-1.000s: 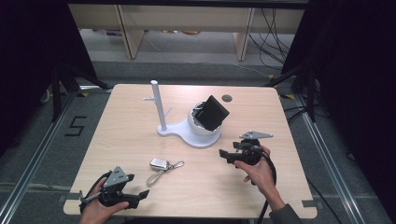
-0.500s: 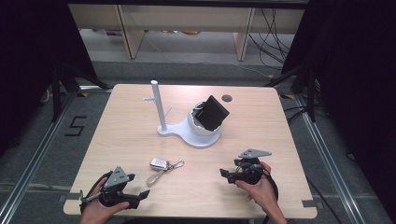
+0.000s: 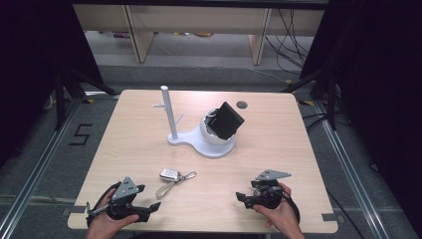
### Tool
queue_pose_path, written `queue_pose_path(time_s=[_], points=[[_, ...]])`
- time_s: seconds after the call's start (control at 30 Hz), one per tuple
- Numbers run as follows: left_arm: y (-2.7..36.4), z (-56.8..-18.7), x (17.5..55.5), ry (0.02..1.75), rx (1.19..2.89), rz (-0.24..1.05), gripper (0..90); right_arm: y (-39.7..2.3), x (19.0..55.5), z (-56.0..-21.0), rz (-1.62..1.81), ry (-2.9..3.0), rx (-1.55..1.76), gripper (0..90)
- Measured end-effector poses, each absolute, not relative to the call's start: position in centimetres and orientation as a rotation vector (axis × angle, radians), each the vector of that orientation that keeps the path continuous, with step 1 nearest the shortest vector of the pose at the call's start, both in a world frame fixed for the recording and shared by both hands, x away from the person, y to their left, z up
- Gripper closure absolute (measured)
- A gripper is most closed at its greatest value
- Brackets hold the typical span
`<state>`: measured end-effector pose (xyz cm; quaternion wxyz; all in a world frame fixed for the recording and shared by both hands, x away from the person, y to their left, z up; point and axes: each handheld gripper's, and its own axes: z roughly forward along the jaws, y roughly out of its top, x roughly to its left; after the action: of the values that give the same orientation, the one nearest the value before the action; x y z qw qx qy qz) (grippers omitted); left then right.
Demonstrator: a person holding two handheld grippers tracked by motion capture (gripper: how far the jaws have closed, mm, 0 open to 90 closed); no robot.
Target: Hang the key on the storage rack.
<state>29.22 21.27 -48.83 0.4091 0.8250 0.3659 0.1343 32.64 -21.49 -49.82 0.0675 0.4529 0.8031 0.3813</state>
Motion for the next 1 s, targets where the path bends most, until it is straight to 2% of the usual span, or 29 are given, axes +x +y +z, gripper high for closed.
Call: queue_pose_path(time_s=[0.17, 0.27, 0.4, 0.53, 0.57, 1.0], points=[[20.6, -47.8, 29.8, 0.899, 2.055, 0.339, 16.9, -21.6, 32.7, -49.8, 1.136, 2.436, 1.333, 24.1], [19.8, -47.1, 30.7, 0.876, 2.063, 0.352, 20.3, -21.6, 32.7, -49.9, 1.160, 2.447, 1.313, 24.2], [18.3, -46.0, 32.7, 0.822, 2.130, 0.338, 25.8, -21.5, 32.6, -49.7, 1.144, 2.431, 1.331, 24.6], [15.6, -45.1, 34.9, 0.734, 2.282, 0.330, 28.6, -21.5, 32.7, -49.7, 1.150, 2.437, 1.319, 25.0], [15.6, -45.1, 34.9, 0.734, 2.282, 0.330, 31.9, -21.5, 32.7, -49.7, 1.150, 2.437, 1.319, 25.0], [11.1, -44.9, 39.8, 0.640, 2.568, 0.236, 43.0, -21.3, 32.7, -49.9, 1.171, 2.435, 1.294, 25.6]])
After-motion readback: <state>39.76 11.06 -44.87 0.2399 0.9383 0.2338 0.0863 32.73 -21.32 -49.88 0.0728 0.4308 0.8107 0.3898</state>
